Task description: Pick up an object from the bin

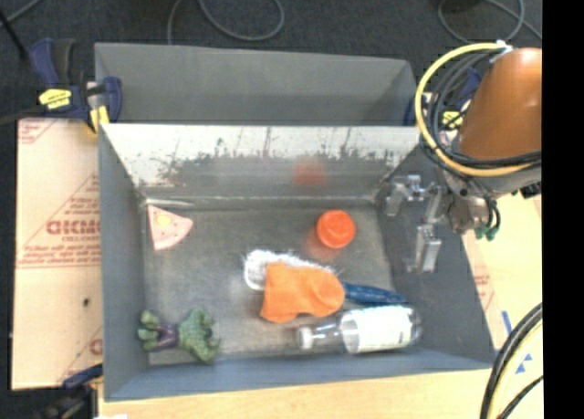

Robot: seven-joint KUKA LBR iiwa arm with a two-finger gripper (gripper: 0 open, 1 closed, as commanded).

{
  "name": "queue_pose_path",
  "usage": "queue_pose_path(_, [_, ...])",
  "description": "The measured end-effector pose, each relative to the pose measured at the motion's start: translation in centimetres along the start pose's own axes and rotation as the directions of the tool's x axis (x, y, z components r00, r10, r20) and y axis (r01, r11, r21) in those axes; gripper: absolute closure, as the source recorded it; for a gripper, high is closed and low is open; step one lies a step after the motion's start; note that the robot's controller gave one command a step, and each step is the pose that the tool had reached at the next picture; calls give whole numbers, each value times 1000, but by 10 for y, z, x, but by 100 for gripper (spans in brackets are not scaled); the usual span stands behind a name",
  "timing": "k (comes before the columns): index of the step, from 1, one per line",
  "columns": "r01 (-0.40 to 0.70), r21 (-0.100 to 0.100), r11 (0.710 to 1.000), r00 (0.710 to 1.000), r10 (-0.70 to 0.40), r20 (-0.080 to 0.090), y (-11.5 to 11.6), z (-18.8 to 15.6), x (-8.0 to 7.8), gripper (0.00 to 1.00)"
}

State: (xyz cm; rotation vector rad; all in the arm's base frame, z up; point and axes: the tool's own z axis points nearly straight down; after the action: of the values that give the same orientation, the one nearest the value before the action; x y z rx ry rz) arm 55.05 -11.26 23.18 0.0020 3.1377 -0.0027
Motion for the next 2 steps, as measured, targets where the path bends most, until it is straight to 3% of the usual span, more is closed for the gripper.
queue_pose_path(1, [6,3,1000,1000,-6,10,4,6,4,0])
queue_pose_path(2, [84,-3,996,996,-84,-8,24,42,17,0])
